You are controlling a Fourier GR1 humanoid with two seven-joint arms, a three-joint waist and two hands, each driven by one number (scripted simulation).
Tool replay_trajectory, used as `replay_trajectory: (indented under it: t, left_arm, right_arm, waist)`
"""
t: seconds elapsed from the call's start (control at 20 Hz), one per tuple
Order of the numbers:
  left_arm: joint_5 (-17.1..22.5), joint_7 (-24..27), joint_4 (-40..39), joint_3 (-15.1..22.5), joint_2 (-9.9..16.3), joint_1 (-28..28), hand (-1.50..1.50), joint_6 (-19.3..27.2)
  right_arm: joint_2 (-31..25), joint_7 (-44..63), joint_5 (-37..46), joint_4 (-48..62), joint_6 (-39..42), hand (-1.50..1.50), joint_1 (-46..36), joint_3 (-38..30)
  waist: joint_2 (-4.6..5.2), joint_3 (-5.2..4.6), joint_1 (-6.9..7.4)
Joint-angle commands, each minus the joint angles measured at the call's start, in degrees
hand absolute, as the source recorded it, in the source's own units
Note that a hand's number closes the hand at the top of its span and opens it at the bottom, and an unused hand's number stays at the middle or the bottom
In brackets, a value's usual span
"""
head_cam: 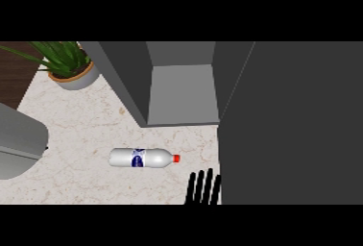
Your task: Pick up the bottled water, place it into the cabinet and close the cabinet
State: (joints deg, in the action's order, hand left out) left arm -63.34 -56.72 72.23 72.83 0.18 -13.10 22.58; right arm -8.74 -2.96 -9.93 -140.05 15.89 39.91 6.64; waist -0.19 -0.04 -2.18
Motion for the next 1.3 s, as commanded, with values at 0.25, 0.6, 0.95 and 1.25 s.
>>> replay_trajectory:
  t: [0.25, 0.6, 0.95, 1.25]
  left_arm:
    - [2.6, 4.3, -5.2, -8.8, -0.2, -4.4, -1.5, 1.8]
    - [6.6, 11.2, -3.0, -14.6, 8.5, -2.9, -1.5, 2.4]
    - [9.2, 17.8, -6.3, -19.5, 12.2, -2.2, -1.5, 5.5]
    - [12.0, 23.9, -6.9, -23.5, 14.6, -2.8, -1.5, 5.0]
  right_arm:
    - [-0.8, -0.1, -5.7, -12.2, 2.2, -1.5, 9.6, -2.1]
    - [-0.7, -6.8, -4.0, -9.3, 5.5, -1.5, 14.4, -1.6]
    - [-1.1, -11.0, -6.7, -11.5, 7.8, -1.5, 21.1, -4.9]
    - [-0.3, -14.1, -4.9, -10.0, 9.7, -1.5, 22.7, -4.9]
  waist:
    - [0.07, 0.0, 0.97]
    - [0.06, 0.02, 1.33]
    - [0.1, 0.0, 1.1]
    - [0.18, 0.0, 1.34]
